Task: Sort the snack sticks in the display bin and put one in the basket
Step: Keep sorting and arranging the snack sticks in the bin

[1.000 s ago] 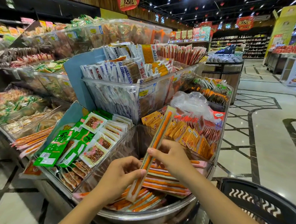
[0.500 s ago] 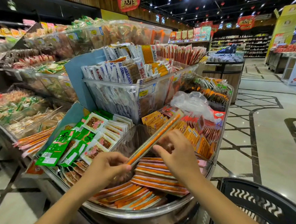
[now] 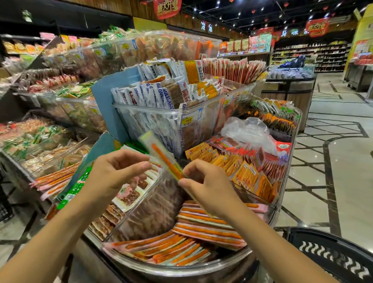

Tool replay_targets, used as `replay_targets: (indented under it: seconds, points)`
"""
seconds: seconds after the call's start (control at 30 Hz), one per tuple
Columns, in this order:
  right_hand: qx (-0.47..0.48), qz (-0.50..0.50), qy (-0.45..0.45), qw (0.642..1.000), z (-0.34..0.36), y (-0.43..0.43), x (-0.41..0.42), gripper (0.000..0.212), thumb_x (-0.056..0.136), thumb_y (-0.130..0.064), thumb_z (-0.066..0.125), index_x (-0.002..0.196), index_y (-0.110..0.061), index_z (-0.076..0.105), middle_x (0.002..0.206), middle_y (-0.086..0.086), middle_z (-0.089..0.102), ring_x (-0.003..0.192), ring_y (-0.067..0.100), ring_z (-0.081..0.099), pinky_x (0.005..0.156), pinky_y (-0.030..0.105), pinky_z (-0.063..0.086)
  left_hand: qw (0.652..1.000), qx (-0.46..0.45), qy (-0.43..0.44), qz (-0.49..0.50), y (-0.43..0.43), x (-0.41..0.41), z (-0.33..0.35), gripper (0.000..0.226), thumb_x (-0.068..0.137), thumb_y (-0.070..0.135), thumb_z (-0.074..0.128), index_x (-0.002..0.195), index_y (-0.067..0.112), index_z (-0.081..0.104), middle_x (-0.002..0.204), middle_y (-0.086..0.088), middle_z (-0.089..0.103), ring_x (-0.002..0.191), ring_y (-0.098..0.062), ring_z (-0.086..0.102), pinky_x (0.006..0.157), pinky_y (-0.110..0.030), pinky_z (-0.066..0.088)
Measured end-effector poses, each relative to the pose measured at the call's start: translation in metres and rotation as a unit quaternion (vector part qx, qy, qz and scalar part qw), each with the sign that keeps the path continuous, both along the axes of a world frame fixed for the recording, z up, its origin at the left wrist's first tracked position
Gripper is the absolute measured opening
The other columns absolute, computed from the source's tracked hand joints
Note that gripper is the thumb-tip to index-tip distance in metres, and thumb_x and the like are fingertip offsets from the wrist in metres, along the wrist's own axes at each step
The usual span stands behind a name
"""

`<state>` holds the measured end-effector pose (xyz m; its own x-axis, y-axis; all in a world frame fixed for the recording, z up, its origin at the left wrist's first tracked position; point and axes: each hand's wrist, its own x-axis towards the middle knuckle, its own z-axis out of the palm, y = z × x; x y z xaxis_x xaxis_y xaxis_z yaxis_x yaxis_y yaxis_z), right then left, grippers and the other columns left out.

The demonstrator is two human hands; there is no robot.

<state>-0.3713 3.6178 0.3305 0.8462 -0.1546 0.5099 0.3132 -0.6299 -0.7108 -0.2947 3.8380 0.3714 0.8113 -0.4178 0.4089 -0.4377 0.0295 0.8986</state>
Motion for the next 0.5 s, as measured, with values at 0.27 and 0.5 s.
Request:
replay_targets:
  seconds: [0.27,0.5]
  points:
    - [0.405,0.035,0.067,0.911,-0.015,-0.001,-0.007,0.015,0.094,-0.004,0.066,0.092,-0.002,0.051,0.072,0.019,0.062,0.056,0.02,0.066,0.051,0.027,0.054,0.971,0.234,-0.026,-0.028,-0.037,-0.009,-0.066,0.019,0.085,0.018,0.08,0.1,0.027,0.073,0.095,0.007,0.077,0.083,-0.009,0.072,0.075,-0.032,0.058]
    - [0.362,-0.033,0.08,0.928,-0.029,-0.017,-0.014,0.021,0.097,-0.022,0.067,0.098,-0.003,0.059,0.078,0.011,0.068,0.062,0.022,0.068,0.055,0.033,0.057,0.925,0.346,-0.155,0.017,-0.057,-0.016,-0.09,0.016,0.087,0.033,0.076,0.098,0.037,0.065,0.078,0.016,0.069,0.075,0.004,0.063,0.066,-0.016,0.046]
